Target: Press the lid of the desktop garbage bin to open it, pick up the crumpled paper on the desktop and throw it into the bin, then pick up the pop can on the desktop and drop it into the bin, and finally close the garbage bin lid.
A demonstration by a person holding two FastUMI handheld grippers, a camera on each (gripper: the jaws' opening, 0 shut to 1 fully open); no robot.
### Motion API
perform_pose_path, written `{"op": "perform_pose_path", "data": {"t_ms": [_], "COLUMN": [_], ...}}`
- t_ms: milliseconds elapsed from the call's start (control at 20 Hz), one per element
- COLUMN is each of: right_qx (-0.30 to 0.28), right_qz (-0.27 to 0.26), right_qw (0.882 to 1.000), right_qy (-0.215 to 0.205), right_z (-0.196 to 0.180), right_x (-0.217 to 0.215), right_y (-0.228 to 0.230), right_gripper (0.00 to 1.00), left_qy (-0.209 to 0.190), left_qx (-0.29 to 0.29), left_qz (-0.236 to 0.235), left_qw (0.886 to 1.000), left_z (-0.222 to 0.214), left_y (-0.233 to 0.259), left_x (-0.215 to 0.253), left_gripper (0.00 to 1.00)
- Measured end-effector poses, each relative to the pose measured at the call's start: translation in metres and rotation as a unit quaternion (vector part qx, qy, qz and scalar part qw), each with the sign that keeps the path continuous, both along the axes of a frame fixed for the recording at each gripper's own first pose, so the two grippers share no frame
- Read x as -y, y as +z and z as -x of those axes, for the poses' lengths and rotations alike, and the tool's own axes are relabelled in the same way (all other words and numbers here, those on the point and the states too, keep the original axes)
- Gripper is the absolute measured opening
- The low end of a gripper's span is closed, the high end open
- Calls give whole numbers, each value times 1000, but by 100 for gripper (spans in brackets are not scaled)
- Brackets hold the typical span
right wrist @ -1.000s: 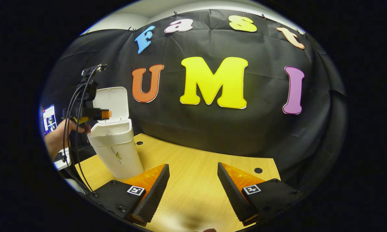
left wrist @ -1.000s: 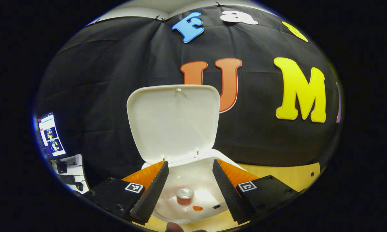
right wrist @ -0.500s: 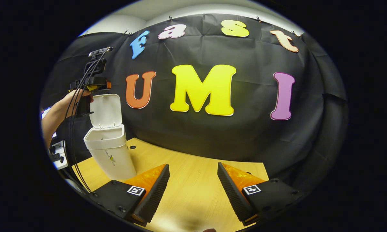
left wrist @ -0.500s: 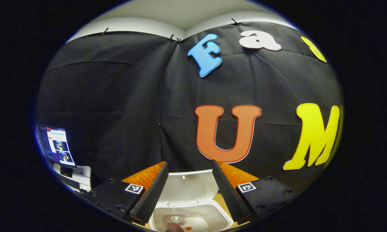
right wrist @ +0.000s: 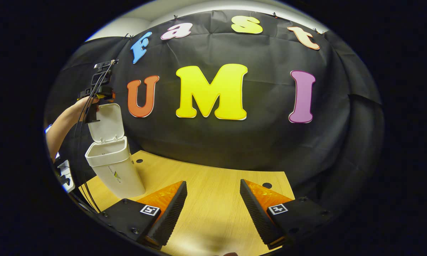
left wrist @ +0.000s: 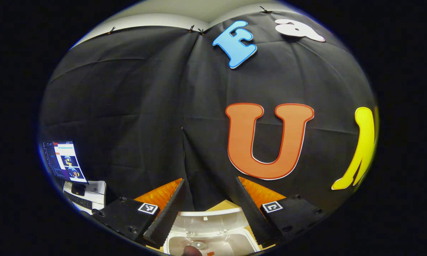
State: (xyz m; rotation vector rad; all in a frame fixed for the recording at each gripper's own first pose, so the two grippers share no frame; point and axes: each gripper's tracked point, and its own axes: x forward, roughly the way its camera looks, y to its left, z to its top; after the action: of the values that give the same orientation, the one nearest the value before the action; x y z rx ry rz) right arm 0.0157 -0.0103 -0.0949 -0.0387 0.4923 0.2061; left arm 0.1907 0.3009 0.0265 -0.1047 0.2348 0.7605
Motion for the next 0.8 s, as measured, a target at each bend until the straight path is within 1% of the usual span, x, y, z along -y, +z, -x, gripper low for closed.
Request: {"op": "perform_pose_path", "data": {"t_ms": [50,150,300,450,600,700,800], "right_qx": [-6,-11,-12,-18,-24,-23,-21], "right_qz": [-4,-10,-11,-19,-14,-19,-28], "right_qw": [1000,1000,1000,1000,999,998,998], "right_qy": [-6,-14,-7,16,43,50,56], "right_z": [-1,-1,1,9,18,20,21], "right_x": [3,9,11,6,6,5,1], "right_y": [-4,-8,-11,-18,-26,-27,-26], "right_gripper": [94,94,94,94,94,94,94], "left_qy": [10,9,24,29,25,24,25], "left_qx": [-7,-3,-26,-29,-23,-27,-27], "left_qz": [6,7,12,14,37,48,44], "left_qw": [1000,1000,999,999,999,998,998], "left_z": [4,2,11,31,55,76,95], "left_y": [-5,0,-7,-12,-32,-51,-65], "left_x": [-1,1,5,31,62,84,96], "left_gripper": [90,90,92,91,91,91,91]}}
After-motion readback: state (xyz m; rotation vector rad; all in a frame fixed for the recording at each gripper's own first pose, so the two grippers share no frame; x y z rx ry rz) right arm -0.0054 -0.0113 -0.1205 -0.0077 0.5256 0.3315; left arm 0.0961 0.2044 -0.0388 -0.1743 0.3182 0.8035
